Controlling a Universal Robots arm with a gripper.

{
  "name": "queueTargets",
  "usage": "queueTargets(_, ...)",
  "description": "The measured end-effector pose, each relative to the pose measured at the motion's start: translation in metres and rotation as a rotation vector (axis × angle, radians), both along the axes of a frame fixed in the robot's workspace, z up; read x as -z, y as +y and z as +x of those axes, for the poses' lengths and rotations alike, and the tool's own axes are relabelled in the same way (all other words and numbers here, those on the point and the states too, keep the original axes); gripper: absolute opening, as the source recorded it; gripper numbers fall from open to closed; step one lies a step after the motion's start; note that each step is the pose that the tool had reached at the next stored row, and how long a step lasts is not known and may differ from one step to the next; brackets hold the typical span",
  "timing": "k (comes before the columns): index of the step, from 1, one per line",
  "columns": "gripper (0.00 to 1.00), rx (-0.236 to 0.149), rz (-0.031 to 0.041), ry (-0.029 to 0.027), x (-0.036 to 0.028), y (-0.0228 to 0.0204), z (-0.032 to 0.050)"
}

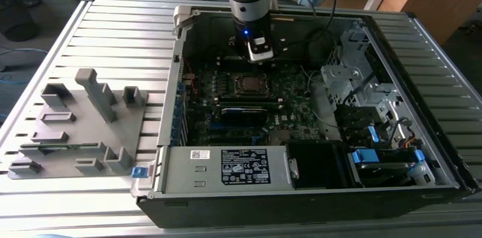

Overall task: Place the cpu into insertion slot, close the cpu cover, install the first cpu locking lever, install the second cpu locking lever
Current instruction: 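Install the first cpu locking lever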

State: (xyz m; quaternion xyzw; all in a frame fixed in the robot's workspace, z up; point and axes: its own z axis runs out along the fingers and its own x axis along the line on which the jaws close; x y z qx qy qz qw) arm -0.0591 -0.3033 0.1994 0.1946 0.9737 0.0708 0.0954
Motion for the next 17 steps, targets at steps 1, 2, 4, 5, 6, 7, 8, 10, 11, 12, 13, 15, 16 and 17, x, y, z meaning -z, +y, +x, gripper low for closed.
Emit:
queueTargets(1,0.11,0.000,-0.0001,0.0001,0.0001,-0.0002,0.0000)
queueTargets(2,0.11,0.000,-0.0006,0.0002,0.0002,-0.0006,0.0000)
queueTargets(4,0.11,0.000,-0.0015,0.0001,0.0007,-0.0011,0.0000)
queueTargets(5,0.11,0.000,-0.0024,0.0002,0.0009,-0.0014,0.0000)
queueTargets(6,0.11,0.000,-0.0033,0.0002,0.0011,-0.0018,0.0000)
queueTargets(7,0.11,0.000,-0.0043,0.0002,0.0013,-0.0023,0.0000)
queueTargets(8,0.11,0.000,-0.0052,0.0004,0.0014,-0.0031,-0.0001)
queueTargets(10,0.11,0.000,-0.0068,0.0002,0.0018,-0.0049,0.0000)
queueTargets(11,0.11,0.000,-0.0078,0.0002,0.0019,-0.0057,0.0000)
queueTargets(12,0.11,0.000,-0.0091,0.0002,0.0020,-0.0065,0.0000)
queueTargets(13,0.11,0.000,-0.0104,0.0001,0.0022,-0.0073,0.0000)
queueTargets(15,0.11,0.000,-0.0143,0.0001,0.0025,-0.0088,0.0000)
queueTargets(16,0.11,0.000,-0.0164,0.0001,0.0028,-0.0093,0.0000)
queueTargets(17,0.11,0.000,-0.0186,0.0001,0.0031,-0.0097,0.0000)
